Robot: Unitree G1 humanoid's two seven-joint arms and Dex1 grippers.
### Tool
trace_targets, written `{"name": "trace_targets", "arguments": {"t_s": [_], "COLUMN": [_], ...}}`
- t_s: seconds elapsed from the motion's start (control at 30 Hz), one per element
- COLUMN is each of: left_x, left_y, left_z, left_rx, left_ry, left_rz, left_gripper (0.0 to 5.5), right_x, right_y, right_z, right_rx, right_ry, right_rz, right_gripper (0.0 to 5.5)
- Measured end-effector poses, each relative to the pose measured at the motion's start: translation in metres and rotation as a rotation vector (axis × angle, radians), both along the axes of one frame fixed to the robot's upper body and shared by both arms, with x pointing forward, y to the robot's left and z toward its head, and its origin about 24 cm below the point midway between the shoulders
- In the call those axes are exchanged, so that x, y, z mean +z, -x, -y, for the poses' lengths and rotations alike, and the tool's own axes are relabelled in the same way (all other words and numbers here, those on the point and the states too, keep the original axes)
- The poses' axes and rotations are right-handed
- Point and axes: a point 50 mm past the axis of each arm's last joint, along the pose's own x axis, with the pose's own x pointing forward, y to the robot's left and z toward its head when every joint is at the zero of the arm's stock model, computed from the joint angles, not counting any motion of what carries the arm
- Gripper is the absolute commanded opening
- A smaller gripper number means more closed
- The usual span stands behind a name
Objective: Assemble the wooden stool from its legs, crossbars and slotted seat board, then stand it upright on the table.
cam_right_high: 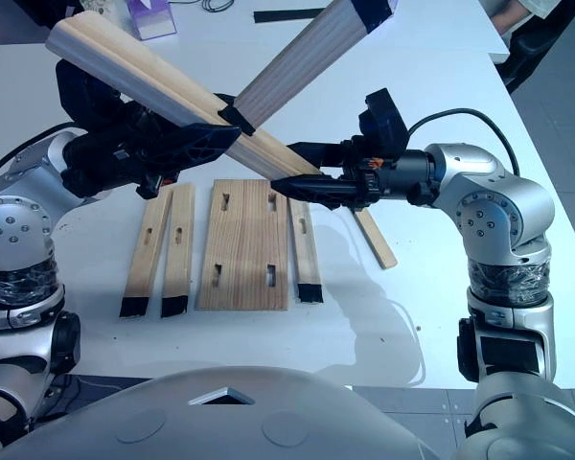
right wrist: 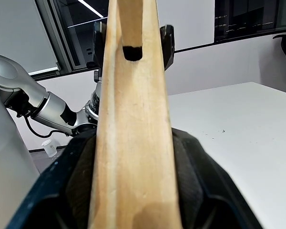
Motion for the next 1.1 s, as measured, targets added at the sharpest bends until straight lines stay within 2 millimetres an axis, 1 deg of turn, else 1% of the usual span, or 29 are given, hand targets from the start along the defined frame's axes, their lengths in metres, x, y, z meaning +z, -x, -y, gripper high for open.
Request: {"name": "trace_targets", "arguments": {"t_s": [0.17,0.2,0.23,0.37,0.43,0.5,0.6,0.67,0.73,0.83,0.9,0.97,1.0,1.03,1.1], "left_x": [-0.002,-0.002,-0.003,-0.008,-0.008,-0.007,-0.005,-0.003,0.002,0.008,0.006,0.004,0.0,-0.004,-0.016], "left_y": [0.001,0.001,0.001,-0.003,-0.003,-0.005,-0.007,-0.009,-0.008,-0.003,0.002,0.008,0.015,0.019,0.035], "left_z": [0.001,0.001,0.001,0.003,0.002,0.0,-0.006,-0.013,-0.027,-0.043,-0.053,-0.061,-0.065,-0.066,-0.066], "left_rx": [-0.011,-0.009,-0.003,0.019,0.031,0.049,0.091,0.125,0.16,0.16,0.141,0.132,0.119,0.104,0.053], "left_ry": [-0.014,-0.014,-0.019,-0.036,-0.037,-0.039,-0.043,-0.083,-0.158,-0.264,-0.354,-0.416,-0.453,-0.472,-0.523], "left_rz": [0.022,0.027,0.031,0.005,0.011,0.019,0.041,0.069,0.112,0.167,0.187,0.202,0.205,0.201,0.205], "left_gripper": [2.08,2.07,2.06,2.06,2.06,2.06,2.06,2.06,2.06,2.06,2.06,2.06,2.06,2.06,2.06], "right_x": [0.0,0.0,-0.001,-0.006,-0.016,-0.022,-0.031,-0.036,-0.039,-0.04,-0.043,-0.047,-0.051,-0.054,-0.06], "right_y": [0.001,0.001,0.001,-0.001,0.001,0.003,0.004,0.006,0.009,0.015,0.022,0.031,0.037,0.04,0.051], "right_z": [0.0,0.0,0.0,0.0,0.004,0.008,0.024,0.038,0.056,0.078,0.09,0.096,0.098,0.098,0.094], "right_rx": [0.009,0.009,0.004,-0.02,-0.024,-0.035,-0.085,-0.136,-0.213,-0.328,-0.397,-0.44,-0.455,-0.46,-0.446], "right_ry": [0.013,0.015,0.022,0.111,0.173,0.2,0.253,0.276,0.295,0.301,0.306,0.316,0.324,0.329,0.343], "right_rz": [0.003,0.003,0.006,0.047,0.033,0.021,-0.003,-0.015,-0.025,-0.034,-0.049,-0.068,-0.081,-0.095,-0.109], "right_gripper": [2.05,2.41,2.47,3.12,3.17,3.17,3.17,3.17,3.17,3.17,3.17,3.17,3.17,3.17,3.17]}}
